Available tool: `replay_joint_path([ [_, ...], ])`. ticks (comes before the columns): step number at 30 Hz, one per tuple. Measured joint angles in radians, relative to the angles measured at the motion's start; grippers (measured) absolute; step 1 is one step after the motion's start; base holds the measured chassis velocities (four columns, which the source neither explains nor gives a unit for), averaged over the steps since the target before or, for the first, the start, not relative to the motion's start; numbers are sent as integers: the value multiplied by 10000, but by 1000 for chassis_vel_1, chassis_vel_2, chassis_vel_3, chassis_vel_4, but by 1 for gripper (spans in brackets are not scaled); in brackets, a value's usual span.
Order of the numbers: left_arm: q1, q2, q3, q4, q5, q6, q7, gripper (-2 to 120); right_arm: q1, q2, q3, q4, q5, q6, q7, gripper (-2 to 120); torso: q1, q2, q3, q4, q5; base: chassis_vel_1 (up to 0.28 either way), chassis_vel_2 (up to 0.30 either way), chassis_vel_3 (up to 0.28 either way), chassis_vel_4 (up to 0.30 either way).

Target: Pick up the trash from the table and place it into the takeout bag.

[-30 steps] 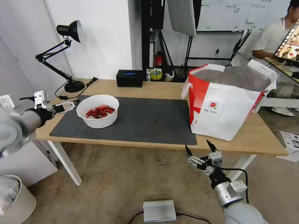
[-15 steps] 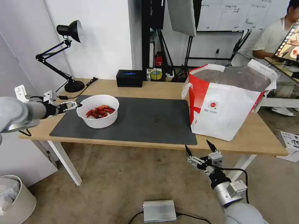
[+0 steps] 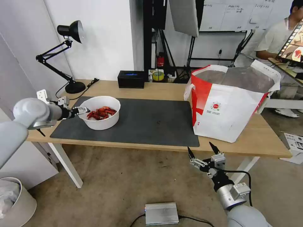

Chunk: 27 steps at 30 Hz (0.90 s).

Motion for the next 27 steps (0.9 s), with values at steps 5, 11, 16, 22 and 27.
replay_joint_path([
  [5,-135,-37,211,134,133,-8,-23,100,0,0,0,0,0,0,0,100,-1,0,-1,0,1,0,0,0,0],
  [11,-494,-283,582,378,223,-15,-170,100,0,0,1,0,0,-1,1,100,0,1,-1,-1,0,0,0,0,0],
  [16,-841,-471,932,570,235,-20,-401,93,0,0,0,0,0,0,0,100,-1,1,-1,0,1,0,0,0,0],
  [22,-1037,-555,1152,674,202,-25,-751,75,0,0,0,0,0,0,0,100,0,1,0,-1,1,0,0,0,0],
  [27,-1057,-411,1276,581,165,-27,-773,57,1,0,0,0,0,0,0,100,0,2,0,0,0,0,0,0,0],
])
